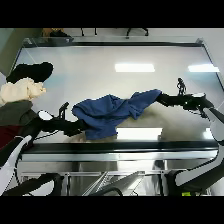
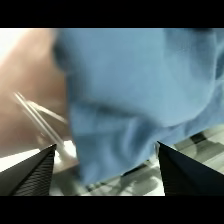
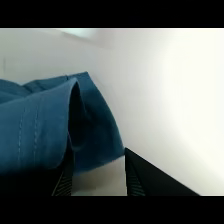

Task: Fold the shirts.

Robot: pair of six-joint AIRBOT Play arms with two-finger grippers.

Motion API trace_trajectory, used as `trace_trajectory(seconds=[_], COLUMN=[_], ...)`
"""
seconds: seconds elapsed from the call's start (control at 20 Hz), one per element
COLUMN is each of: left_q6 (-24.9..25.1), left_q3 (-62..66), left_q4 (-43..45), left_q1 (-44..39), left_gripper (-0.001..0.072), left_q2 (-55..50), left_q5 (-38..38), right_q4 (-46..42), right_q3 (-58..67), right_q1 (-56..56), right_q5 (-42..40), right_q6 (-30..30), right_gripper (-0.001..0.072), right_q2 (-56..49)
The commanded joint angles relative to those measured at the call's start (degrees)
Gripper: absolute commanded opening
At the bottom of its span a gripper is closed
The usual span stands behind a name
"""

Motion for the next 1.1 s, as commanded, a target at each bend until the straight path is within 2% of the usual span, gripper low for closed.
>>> trace_trajectory(seconds=[0.0, 0.05, 0.1, 0.2, 0.25, 0.5, 0.75, 0.95, 1.05], left_q6=[-0.04, -0.02, -0.02, -0.04, -0.02, -0.04, -2.67, -2.64, -2.89], left_q3=[2.21, 3.74, 5.05, 7.43, 8.55, 18.56, 38.58, 56.39, 64.08], left_q4=[-0.2, -0.13, 0.13, 0.22, 0.17, 0.17, 0.15, 1.88, 9.64], left_q1=[-6.43, -7.17, -7.5, -7.39, -7.08, -6.97, -6.97, -6.97, -6.97], left_gripper=[0.0633, 0.0426, 0.0276, 0.0093, 0.0014, 0.0013, 0.0013, 0.0012, 0.0012], left_q2=[-4.17, -5.55, -6.75, -8.72, -9.2, -2.86, 10.82, 20.7, 24.72], left_q5=[5.88, 5.31, 4.31, 1.6, 0.52, -5.38, -8.94, -6.14, -3.91], right_q4=[-0.74, -0.74, -0.76, -0.59, -0.57, 3.41, 19.98, 30.21, 31.85], right_q3=[2.21, 2.21, 2.21, 2.36, 2.62, 5.64, 14.6, 19.85, 23.08], right_q1=[2.6, 3.02, 3.39, 3.63, 3.58, -0.33, -11.67, -20.26, -21.7], right_q5=[-2.05, -1.55, -0.37, 2.1, 3.5, 14.86, 28.63, 28.76, 24.74], right_q6=[-0.09, -0.09, -0.09, -0.11, -0.04, 3.28, 6.6, 5.88, 5.95], right_gripper=[0.0361, 0.0337, 0.0205, 0.0061, 0.0019, 0.0018, 0.0018, 0.0018, 0.0018], right_q2=[-1.9, -2.25, -2.36, -2.34, -2.16, 7.06, 22.86, 36.11, 40.26])
